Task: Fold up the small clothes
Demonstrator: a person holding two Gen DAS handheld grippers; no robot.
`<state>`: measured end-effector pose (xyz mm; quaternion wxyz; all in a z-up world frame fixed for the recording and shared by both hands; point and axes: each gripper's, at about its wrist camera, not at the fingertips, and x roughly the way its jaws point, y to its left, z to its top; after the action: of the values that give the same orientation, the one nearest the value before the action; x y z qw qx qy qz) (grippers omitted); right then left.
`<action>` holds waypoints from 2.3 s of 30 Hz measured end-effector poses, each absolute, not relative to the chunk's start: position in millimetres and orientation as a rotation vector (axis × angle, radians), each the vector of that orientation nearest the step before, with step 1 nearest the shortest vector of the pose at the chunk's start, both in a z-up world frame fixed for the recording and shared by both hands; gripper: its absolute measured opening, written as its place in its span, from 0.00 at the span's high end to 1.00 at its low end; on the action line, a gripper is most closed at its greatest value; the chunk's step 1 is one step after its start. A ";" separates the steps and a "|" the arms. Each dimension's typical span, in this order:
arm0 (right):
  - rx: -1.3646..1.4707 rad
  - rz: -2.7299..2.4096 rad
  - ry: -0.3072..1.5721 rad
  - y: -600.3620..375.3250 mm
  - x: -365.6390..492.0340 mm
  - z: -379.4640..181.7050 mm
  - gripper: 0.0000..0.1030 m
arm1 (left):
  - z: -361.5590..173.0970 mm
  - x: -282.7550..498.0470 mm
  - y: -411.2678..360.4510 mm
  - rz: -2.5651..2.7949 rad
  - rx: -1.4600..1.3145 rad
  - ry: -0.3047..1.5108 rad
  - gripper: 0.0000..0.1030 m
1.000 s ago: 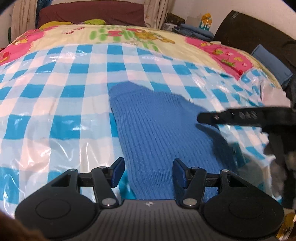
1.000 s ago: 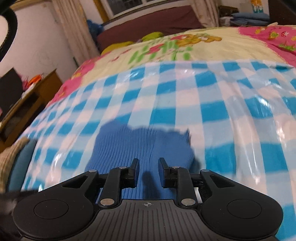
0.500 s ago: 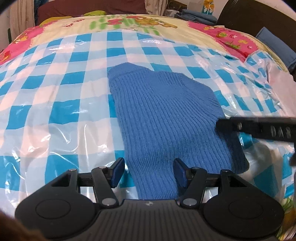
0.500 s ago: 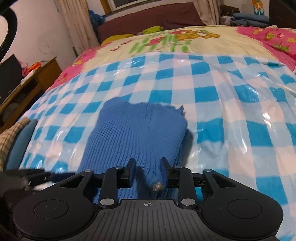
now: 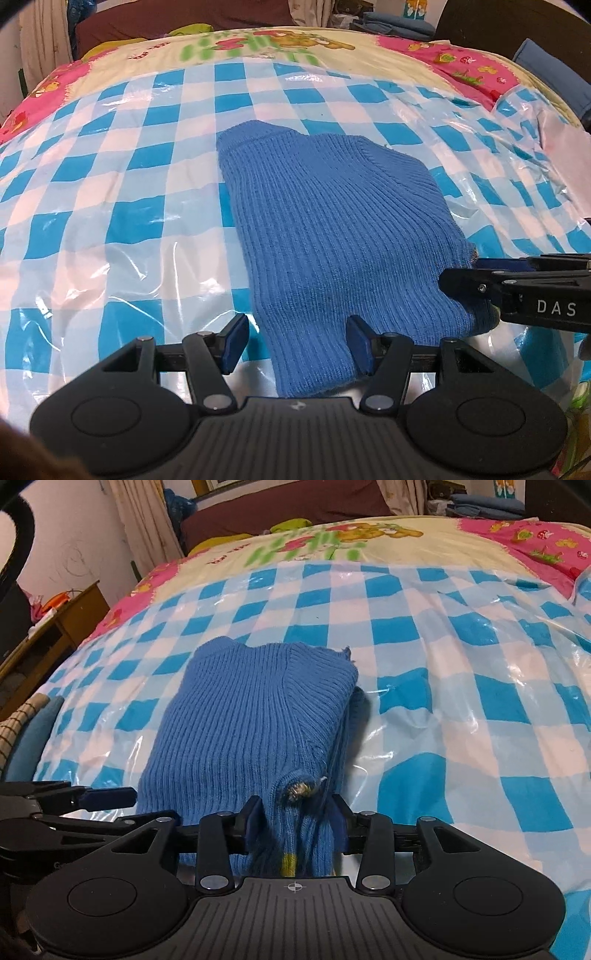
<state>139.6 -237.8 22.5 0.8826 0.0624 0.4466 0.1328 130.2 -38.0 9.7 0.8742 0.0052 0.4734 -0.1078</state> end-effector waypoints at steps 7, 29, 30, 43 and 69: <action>0.174 0.245 0.946 -245.2 144.4 16.3 0.39 | 9.4 132.2 -31.9 -0.232 -0.023 0.996 0.39; 0.273 0.226 1.015 -243.8 162.1 -4.4 0.32 | -3.6 139.6 -24.1 -0.255 -0.083 1.025 0.30; 0.279 0.232 1.020 -242.7 162.7 -5.1 0.32 | -4.4 139.6 -21.7 -0.255 -0.096 1.029 0.30; 0.255 0.214 1.021 -242.5 153.2 2.0 0.37 | 2.6 132.5 -23.1 -0.214 -0.065 1.026 0.30; 0.062 0.140 0.899 -207.6 81.6 28.7 0.33 | 10.2 78.9 -15.9 -0.082 0.026 0.968 0.21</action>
<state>81.6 -207.6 28.7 0.8979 0.0299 0.4339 0.0675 78.9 -15.9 10.2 0.8842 0.0124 0.4654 -0.0392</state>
